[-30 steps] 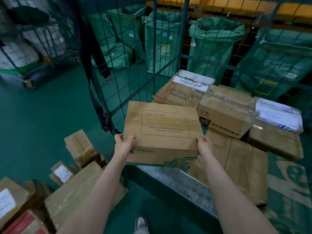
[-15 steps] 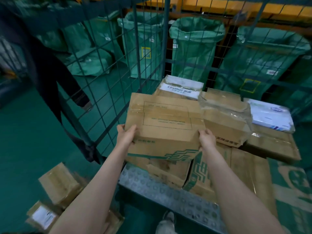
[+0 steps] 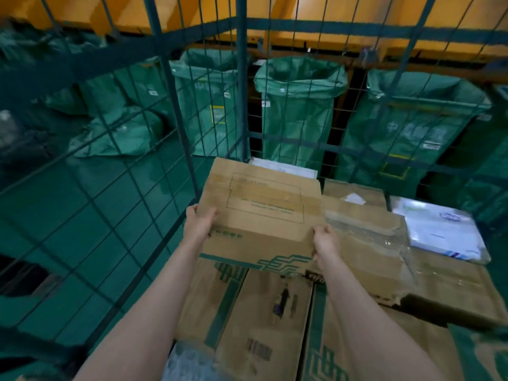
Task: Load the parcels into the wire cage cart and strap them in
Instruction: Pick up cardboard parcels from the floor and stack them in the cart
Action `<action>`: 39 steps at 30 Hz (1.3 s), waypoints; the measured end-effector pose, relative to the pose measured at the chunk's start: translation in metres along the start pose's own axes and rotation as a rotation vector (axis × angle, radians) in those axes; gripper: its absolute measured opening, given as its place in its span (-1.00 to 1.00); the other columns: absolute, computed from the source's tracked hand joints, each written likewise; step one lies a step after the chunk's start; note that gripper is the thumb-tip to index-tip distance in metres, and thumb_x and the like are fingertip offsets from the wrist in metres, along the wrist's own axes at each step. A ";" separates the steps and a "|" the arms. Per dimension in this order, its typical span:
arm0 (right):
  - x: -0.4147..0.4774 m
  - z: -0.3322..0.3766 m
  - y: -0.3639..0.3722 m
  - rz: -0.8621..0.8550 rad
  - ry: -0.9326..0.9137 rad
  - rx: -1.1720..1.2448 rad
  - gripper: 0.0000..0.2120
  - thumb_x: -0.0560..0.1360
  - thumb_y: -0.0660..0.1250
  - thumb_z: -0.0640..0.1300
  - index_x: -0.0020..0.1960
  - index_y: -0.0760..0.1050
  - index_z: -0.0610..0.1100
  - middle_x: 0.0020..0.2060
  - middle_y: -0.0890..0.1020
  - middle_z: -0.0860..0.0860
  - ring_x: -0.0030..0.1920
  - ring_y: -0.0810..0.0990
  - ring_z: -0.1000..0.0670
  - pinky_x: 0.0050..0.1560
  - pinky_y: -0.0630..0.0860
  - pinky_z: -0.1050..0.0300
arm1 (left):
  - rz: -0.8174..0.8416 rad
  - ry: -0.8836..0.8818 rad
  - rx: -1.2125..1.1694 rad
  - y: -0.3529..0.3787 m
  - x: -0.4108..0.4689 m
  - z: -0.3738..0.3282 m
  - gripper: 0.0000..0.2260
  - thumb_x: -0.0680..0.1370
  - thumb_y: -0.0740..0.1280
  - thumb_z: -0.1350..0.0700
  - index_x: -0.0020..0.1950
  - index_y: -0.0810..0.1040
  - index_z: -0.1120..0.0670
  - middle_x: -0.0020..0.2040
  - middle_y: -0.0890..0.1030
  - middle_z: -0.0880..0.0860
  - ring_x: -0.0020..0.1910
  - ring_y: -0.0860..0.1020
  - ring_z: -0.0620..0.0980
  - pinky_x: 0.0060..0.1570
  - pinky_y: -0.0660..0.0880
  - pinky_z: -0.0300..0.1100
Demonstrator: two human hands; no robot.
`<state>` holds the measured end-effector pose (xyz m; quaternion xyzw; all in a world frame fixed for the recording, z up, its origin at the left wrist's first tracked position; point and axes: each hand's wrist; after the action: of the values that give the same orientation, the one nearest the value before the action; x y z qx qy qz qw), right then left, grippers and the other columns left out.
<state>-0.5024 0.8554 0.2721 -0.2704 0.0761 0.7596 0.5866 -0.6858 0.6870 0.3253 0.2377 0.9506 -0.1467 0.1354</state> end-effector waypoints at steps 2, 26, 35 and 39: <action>0.021 0.013 0.008 0.003 -0.003 0.002 -0.55 0.61 0.07 0.02 0.49 0.19 0.03 0.36 0.42 -0.01 0.31 0.43 -0.16 0.28 0.41 -0.10 | -0.016 -0.016 0.040 0.012 0.023 -0.010 -0.51 0.55 0.26 0.01 0.43 0.21 0.08 0.21 0.46 0.08 0.02 0.44 0.04 -0.04 0.44 -0.09; 0.282 0.137 0.112 -0.325 -0.211 -0.169 -0.56 0.66 0.01 -0.09 0.52 0.13 -0.12 0.43 0.32 -0.13 0.39 0.32 -0.18 0.32 0.29 0.02 | 0.099 0.074 0.215 0.195 0.336 -0.070 -0.26 0.53 0.31 -0.02 0.55 -0.05 0.15 0.50 0.09 0.23 0.40 0.25 0.18 0.26 0.29 -0.08; 0.348 0.138 0.133 -0.382 -0.212 -0.290 -0.56 0.66 0.00 -0.02 0.48 0.16 -0.18 0.33 0.42 -0.22 0.31 0.39 -0.23 0.20 0.33 0.02 | 0.185 0.249 0.400 0.222 0.403 -0.043 -0.25 0.53 0.29 -0.13 0.55 -0.03 0.10 0.43 0.15 0.25 0.34 0.29 0.22 0.24 0.30 -0.07; 0.349 0.138 0.132 -0.359 -0.171 -0.344 -0.54 0.66 -0.01 -0.03 0.52 0.08 -0.14 0.37 0.38 -0.23 0.35 0.35 -0.24 0.24 0.29 0.04 | 0.176 0.214 0.423 0.225 0.401 -0.040 -0.21 0.52 0.28 -0.17 0.56 -0.10 0.05 0.46 0.10 0.24 0.35 0.30 0.27 0.28 0.31 0.01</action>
<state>-0.7279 1.1722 0.1876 -0.3099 -0.1530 0.6653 0.6617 -0.9232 1.0561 0.1829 0.3570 0.8832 -0.3040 -0.0066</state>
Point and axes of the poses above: each hand's wrist, its own x-axis towards the middle knuckle, its own y-axis out of the palm, z = x × y
